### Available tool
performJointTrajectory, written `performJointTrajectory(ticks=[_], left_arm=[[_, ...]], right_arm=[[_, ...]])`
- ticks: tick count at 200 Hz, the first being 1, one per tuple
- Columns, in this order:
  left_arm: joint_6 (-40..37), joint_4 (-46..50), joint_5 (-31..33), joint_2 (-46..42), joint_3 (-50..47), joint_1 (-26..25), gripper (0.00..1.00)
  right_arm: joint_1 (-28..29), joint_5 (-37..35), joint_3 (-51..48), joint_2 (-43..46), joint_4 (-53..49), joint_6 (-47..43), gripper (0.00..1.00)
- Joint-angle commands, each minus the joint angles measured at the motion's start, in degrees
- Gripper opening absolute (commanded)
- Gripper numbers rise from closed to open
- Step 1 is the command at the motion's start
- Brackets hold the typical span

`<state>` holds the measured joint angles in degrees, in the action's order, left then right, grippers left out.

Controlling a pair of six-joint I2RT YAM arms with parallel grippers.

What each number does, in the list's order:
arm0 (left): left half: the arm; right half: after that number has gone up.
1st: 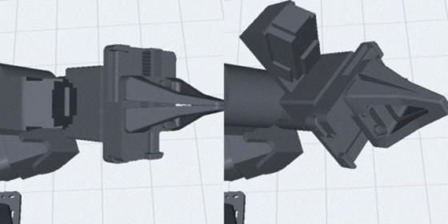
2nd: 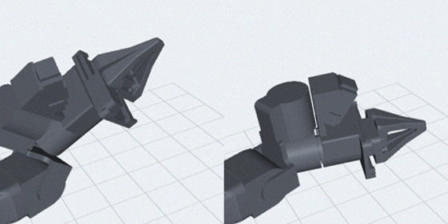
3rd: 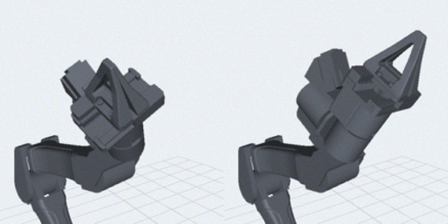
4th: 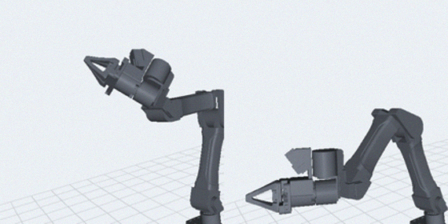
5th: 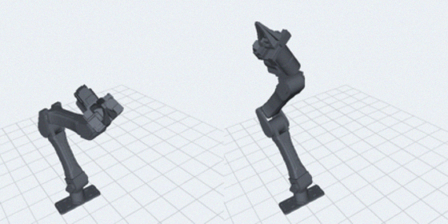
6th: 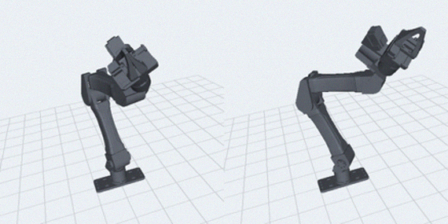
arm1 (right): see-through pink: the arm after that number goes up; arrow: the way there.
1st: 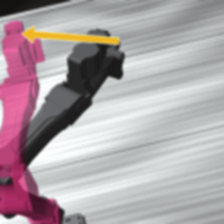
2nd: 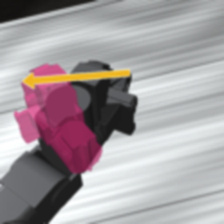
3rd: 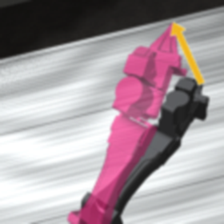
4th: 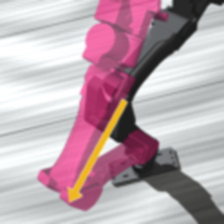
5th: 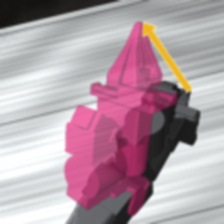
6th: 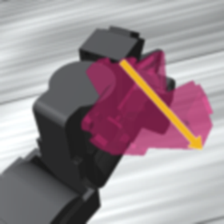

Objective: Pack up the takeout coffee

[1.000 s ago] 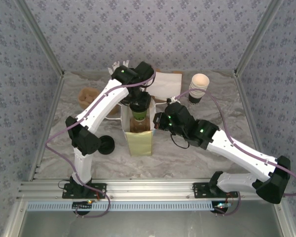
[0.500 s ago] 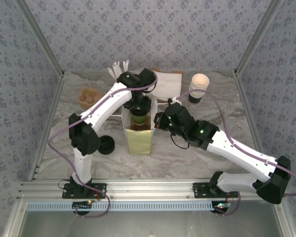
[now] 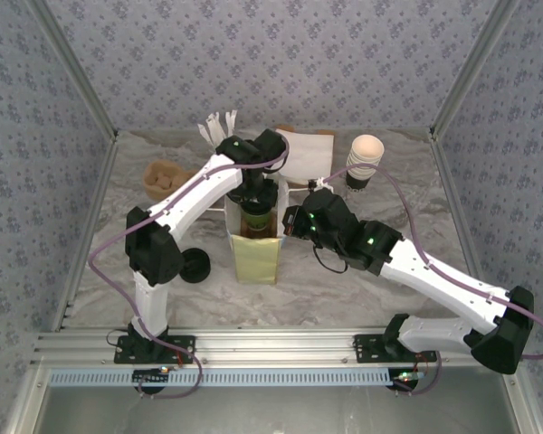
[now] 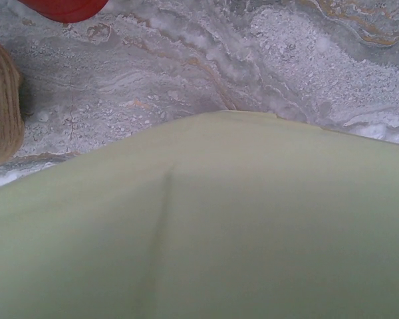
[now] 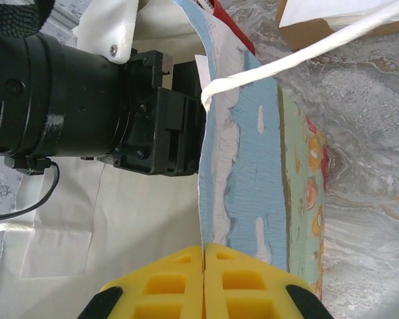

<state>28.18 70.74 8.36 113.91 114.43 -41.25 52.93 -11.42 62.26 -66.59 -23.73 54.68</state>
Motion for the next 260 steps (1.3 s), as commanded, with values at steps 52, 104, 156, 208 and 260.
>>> performJointTrajectory(ticks=[52,104,156,208,260], left_arm=[[0.7,-2.7,-0.1,-0.8,-4.4,0.4,0.50],[0.9,-3.7,-0.9,0.2,-6.5,0.3,0.49],[0.8,-4.9,-1.5,1.4,-8.1,0.3,0.49],[0.5,-7.0,-2.3,1.6,-10.5,0.2,0.49],[0.5,-6.8,-1.7,-1.2,-10.5,0.2,0.48]], right_arm=[[0.2,-1.4,-1.1,1.0,-0.6,0.6,0.00],[0.3,-1.6,-1.1,1.0,-0.7,0.4,0.00],[0.4,-2.0,-0.7,0.3,-1.0,-0.2,0.00],[0.5,-2.6,0.0,-0.1,-1.5,-0.9,0.00],[0.5,-3.3,0.7,-0.3,-2.0,-1.5,0.00]])
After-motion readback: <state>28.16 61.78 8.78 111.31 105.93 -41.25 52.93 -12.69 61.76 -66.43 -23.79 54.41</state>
